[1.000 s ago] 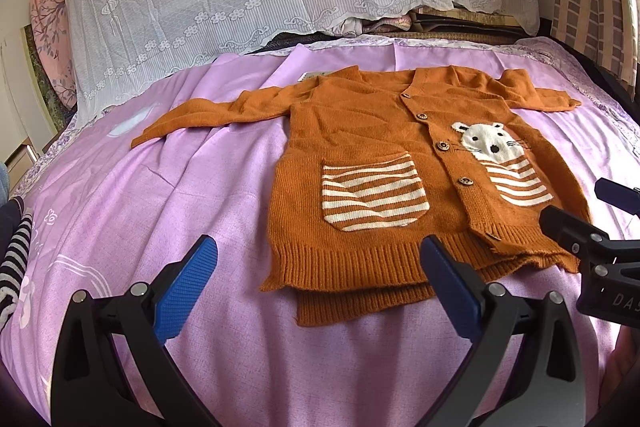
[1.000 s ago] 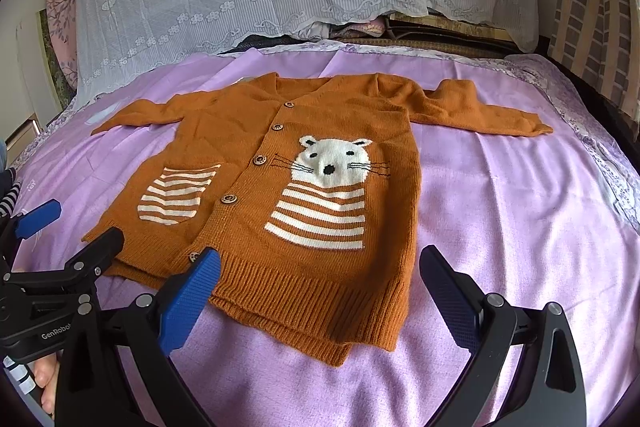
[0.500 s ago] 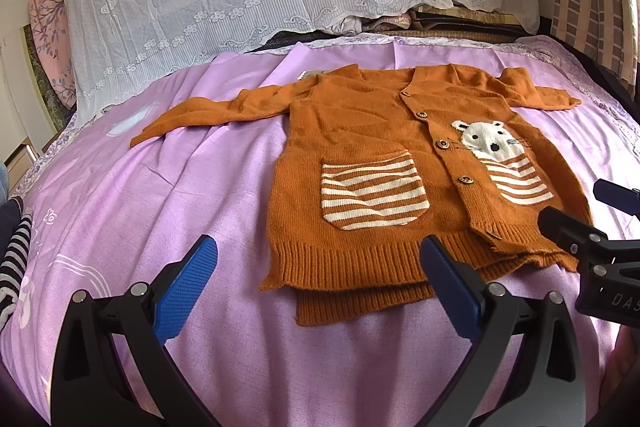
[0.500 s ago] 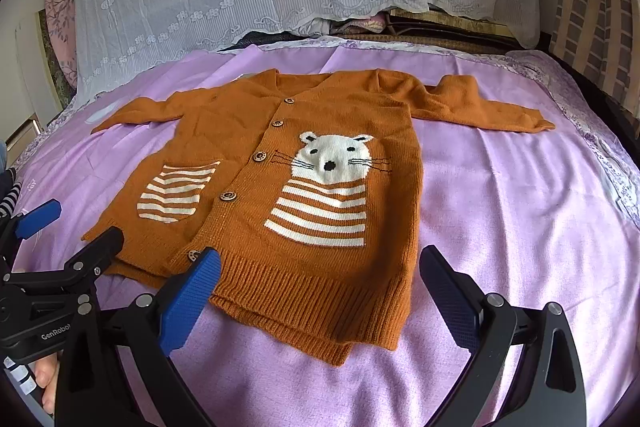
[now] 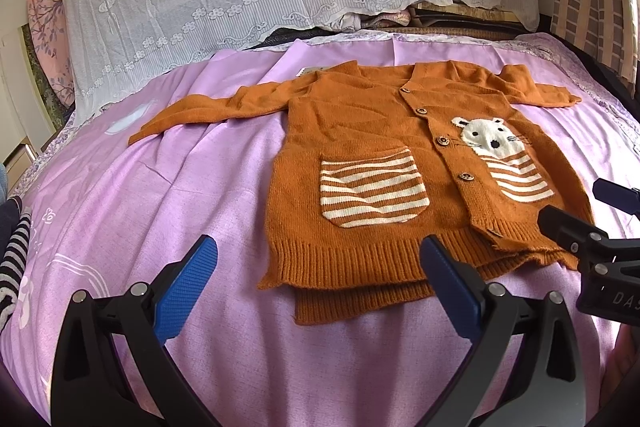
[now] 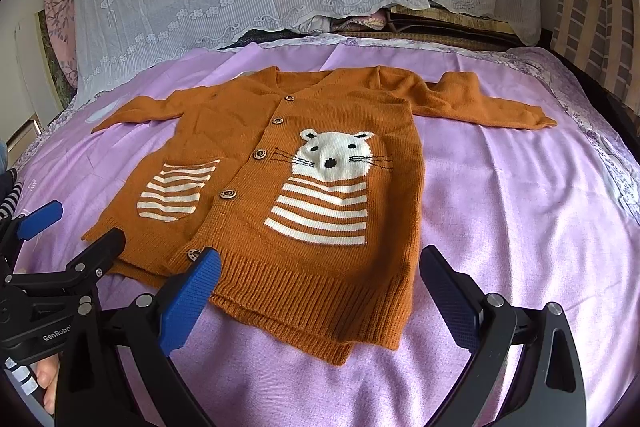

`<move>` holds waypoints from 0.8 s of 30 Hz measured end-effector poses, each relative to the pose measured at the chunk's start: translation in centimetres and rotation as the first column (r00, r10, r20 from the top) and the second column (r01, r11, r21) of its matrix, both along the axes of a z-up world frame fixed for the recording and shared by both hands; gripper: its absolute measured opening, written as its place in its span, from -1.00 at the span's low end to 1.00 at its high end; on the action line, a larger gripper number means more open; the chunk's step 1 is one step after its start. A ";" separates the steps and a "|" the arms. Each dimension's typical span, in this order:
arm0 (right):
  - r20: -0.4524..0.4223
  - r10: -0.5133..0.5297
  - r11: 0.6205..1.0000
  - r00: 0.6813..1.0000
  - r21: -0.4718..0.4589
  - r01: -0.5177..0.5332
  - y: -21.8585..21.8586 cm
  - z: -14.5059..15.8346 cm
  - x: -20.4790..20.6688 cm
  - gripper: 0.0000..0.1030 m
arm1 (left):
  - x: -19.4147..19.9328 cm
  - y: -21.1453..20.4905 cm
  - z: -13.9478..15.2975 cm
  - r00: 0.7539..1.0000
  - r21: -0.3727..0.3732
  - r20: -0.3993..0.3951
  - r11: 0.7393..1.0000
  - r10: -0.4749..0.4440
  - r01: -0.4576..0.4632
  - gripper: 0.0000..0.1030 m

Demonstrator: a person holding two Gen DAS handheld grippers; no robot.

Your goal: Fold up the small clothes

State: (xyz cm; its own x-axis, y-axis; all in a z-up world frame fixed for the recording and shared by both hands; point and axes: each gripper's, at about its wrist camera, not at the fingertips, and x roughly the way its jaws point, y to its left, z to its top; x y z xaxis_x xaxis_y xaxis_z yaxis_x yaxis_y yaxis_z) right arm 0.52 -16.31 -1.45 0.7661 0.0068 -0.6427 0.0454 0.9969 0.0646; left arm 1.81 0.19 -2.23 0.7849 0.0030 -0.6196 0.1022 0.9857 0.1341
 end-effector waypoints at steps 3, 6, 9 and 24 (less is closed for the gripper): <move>0.006 0.002 1.000 1.000 0.026 -0.002 -0.4 0.1 0.1 0.93 | 0.2 0.6 -0.2 1.000 -0.028 -0.026 1.000 -0.009 0.008 0.91; 0.021 0.004 0.997 1.000 0.072 -0.006 -0.9 0.1 -0.1 0.93 | 1.0 1.2 -0.2 0.996 -0.094 -0.081 0.995 -0.044 0.036 0.91; 0.041 0.070 0.984 0.997 0.160 -0.076 -1.6 0.4 0.0 0.93 | 1.9 1.5 -0.1 0.989 -0.153 -0.114 0.985 -0.092 0.074 0.91; 0.063 -0.088 0.841 0.994 0.540 0.040 -15.6 7.2 9.5 0.93 | 10.2 -11.4 7.8 0.969 -0.086 -0.026 0.966 -0.248 0.245 0.91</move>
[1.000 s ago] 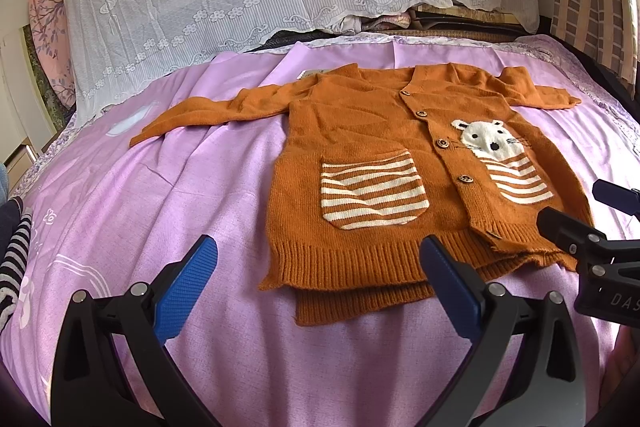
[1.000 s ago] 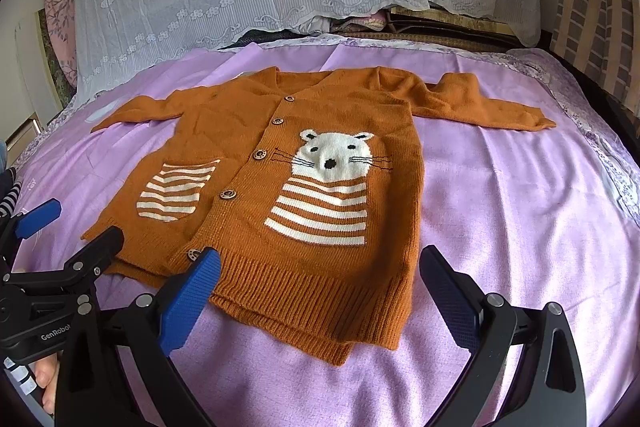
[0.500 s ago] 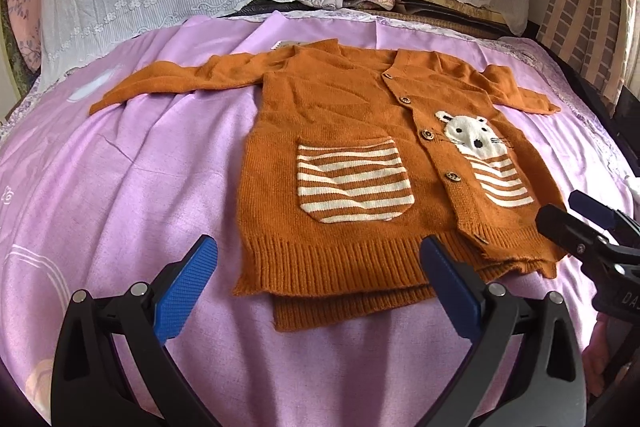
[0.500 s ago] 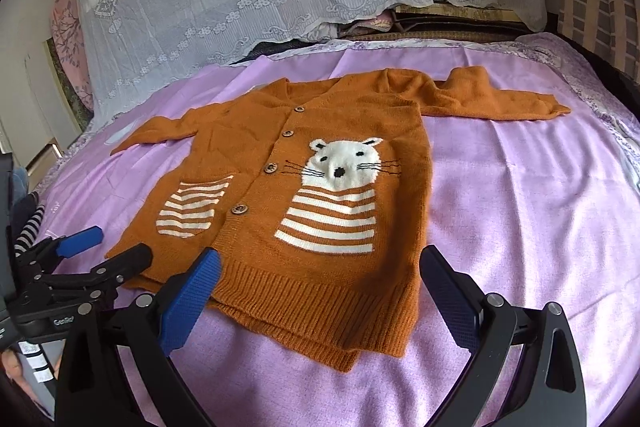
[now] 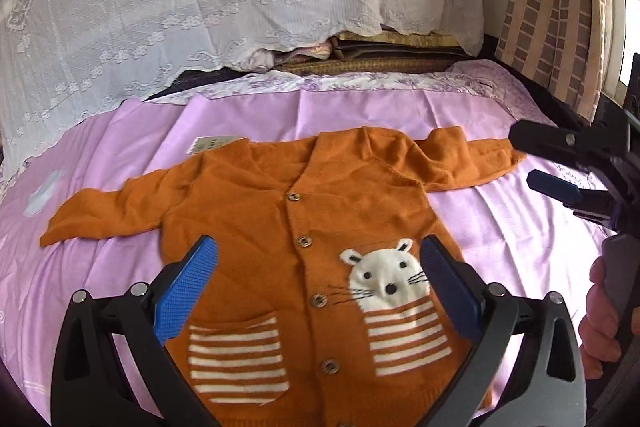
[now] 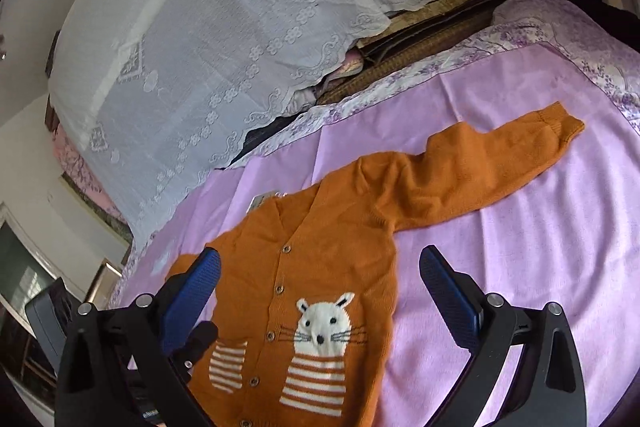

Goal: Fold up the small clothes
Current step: 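Move the right gripper to a sleeve cuff and close on it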

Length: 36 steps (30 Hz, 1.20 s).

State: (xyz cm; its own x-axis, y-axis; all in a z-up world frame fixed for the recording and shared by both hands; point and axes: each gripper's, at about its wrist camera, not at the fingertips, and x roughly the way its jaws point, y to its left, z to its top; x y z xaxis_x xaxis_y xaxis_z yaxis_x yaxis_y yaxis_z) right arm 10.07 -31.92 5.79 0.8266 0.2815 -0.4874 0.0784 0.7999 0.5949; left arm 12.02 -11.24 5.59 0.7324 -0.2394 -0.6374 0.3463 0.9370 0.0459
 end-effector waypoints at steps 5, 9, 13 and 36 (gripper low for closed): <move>-0.038 -0.123 0.989 0.992 0.074 0.125 -7.0 -2.5 1.9 0.93 | 3.4 -6.5 -1.3 0.999 0.102 -0.020 0.994 -0.027 0.029 0.91; -0.038 -0.207 0.958 0.978 0.195 0.211 -13.0 -6.2 2.0 0.93 | 5.8 -11.1 -2.1 0.997 0.112 -0.047 0.992 -0.056 0.061 0.91; -0.113 -0.256 0.919 0.960 0.279 0.278 -16.8 -9.1 2.3 0.93 | 8.5 -14.6 -4.2 0.995 0.082 -0.091 0.995 -0.052 0.059 0.91; -0.070 -0.375 0.908 0.924 0.173 0.381 -21.3 -11.1 9.3 0.68 | 12.2 -14.2 -10.4 0.970 0.075 -0.244 0.996 -0.020 0.040 0.92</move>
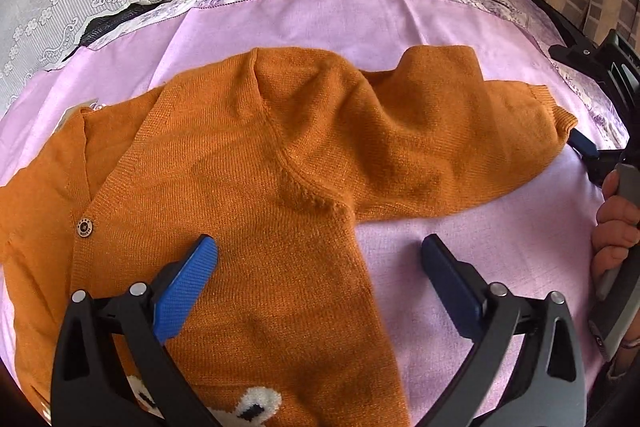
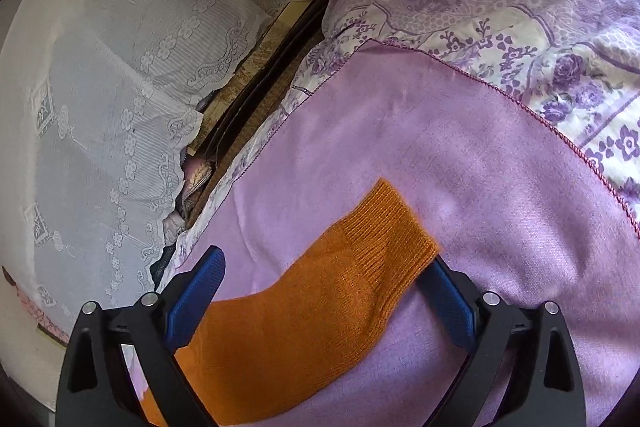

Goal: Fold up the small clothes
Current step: 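Move the right gripper to a sleeve cuff and close on it, then lift the held sleeve with the right gripper and fold it across the cardigan front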

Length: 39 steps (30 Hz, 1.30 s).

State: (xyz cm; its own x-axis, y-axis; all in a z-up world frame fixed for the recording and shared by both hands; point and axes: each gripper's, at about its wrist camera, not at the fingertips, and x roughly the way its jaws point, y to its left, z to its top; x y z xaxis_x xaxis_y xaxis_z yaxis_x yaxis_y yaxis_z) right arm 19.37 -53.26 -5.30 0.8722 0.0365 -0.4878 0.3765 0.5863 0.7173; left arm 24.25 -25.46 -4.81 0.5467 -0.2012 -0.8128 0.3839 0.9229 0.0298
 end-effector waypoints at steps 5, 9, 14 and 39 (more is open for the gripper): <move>-0.003 -0.048 0.996 0.999 0.071 0.048 -1.1 -1.6 -0.5 -0.38 | 0.1 0.0 0.0 1.000 -0.002 -0.001 1.000 0.000 0.000 0.92; 0.028 -0.105 0.977 0.994 0.189 0.098 -2.5 -3.0 -1.6 -0.87 | 0.5 -0.1 0.3 1.000 -0.007 0.006 1.000 -0.001 0.001 0.92; 0.078 -0.152 0.972 0.985 0.192 0.135 -2.1 -1.7 -3.5 -0.87 | 2.1 -0.9 1.1 1.000 0.003 -0.016 1.000 0.010 -0.010 0.92; 0.136 0.279 0.903 0.951 -0.375 -0.211 15.2 9.7 -2.8 -0.87 | 6.4 0.5 4.4 0.991 -0.373 -0.131 0.927 -0.021 -0.030 0.90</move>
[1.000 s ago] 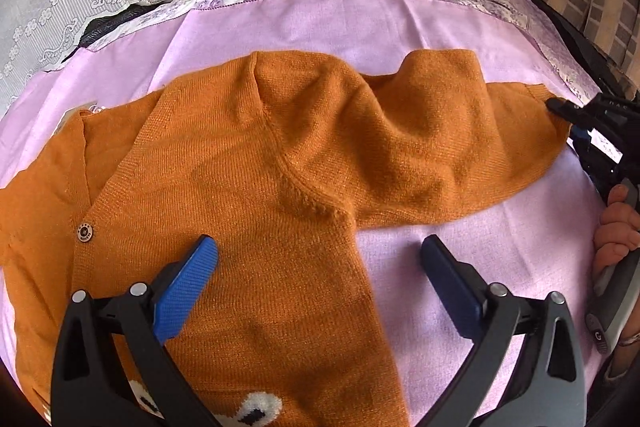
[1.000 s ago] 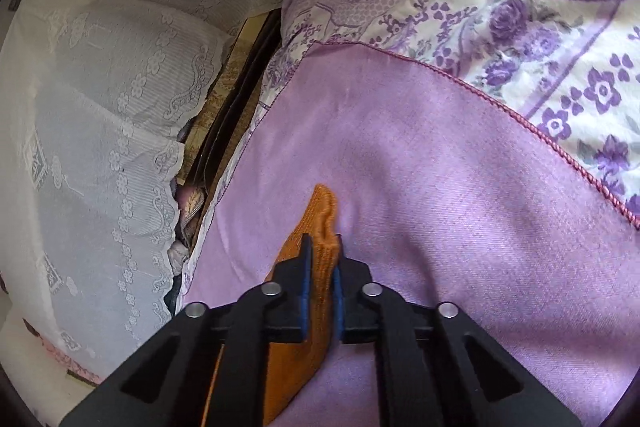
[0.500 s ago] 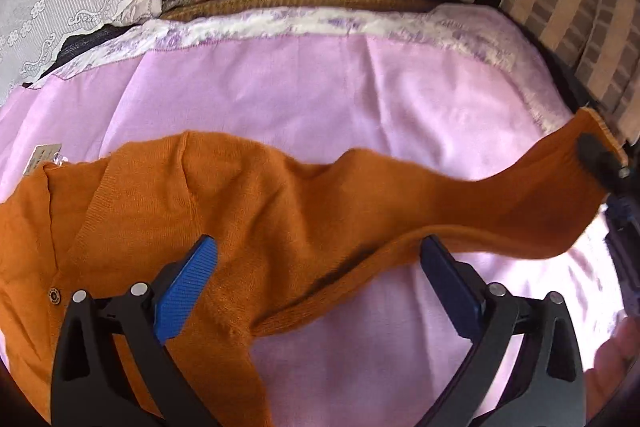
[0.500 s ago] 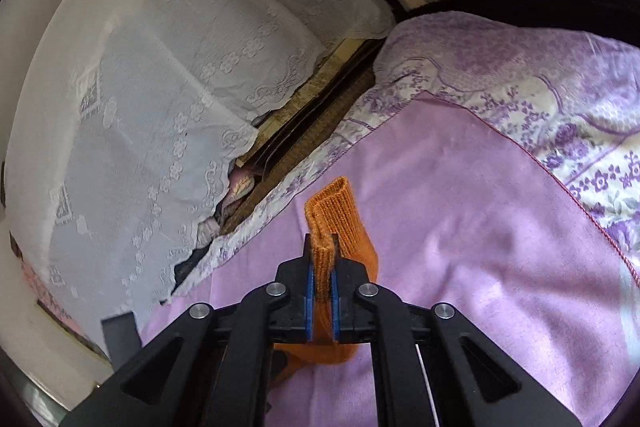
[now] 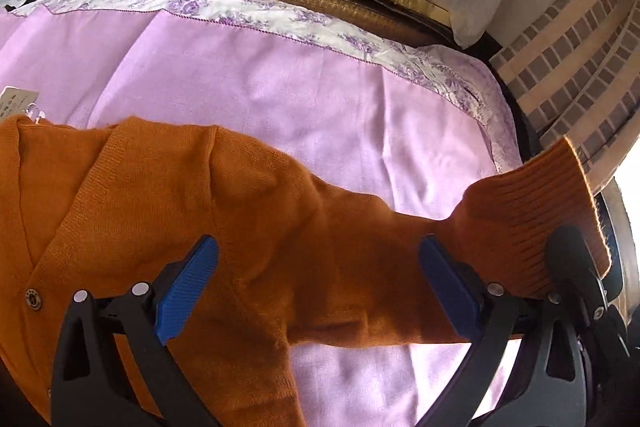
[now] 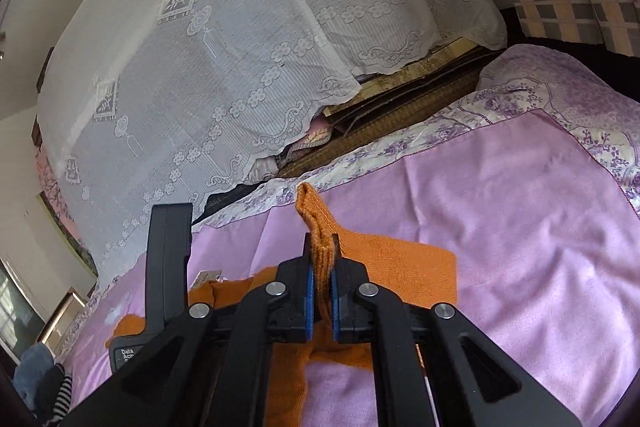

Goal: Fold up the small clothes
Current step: 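Lift the held sleeve with the right gripper and fold it across the cardigan front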

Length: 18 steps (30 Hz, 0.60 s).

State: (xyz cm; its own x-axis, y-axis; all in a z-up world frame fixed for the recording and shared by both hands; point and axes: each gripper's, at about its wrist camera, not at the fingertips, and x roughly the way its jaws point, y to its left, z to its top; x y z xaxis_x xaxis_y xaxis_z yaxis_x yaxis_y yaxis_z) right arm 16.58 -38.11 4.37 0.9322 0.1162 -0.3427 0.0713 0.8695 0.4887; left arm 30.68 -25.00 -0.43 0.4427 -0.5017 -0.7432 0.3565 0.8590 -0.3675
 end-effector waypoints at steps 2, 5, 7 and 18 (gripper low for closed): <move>0.003 0.001 1.000 1.000 -0.026 -0.001 0.9 0.6 0.0 -0.87 | -0.4 0.9 1.0 0.998 0.024 0.061 1.000 0.013 -0.015 0.91; 0.018 0.016 1.000 1.000 -0.006 -0.016 2.3 1.5 0.3 -0.87 | -0.9 2.7 2.6 0.993 0.037 0.118 0.999 0.028 -0.033 0.91; 0.028 0.036 0.999 0.999 -0.008 -0.036 3.7 2.3 0.6 -0.87 | -0.9 4.5 3.5 0.989 0.028 0.140 0.998 0.045 -0.049 0.91; 0.044 0.236 0.972 0.971 -0.011 -0.235 14.6 5.0 4.5 -0.86 | -0.2 17.8 6.2 0.956 0.026 0.204 0.975 0.212 -0.222 0.91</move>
State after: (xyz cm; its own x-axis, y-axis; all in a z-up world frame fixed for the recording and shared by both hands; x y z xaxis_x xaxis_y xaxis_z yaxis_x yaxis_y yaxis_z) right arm 21.09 -23.50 9.34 0.8932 0.3325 -0.3027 -0.1577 0.8620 0.4818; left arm 30.53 -7.17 5.79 0.6782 -0.3432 -0.6498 0.2214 0.9386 -0.2646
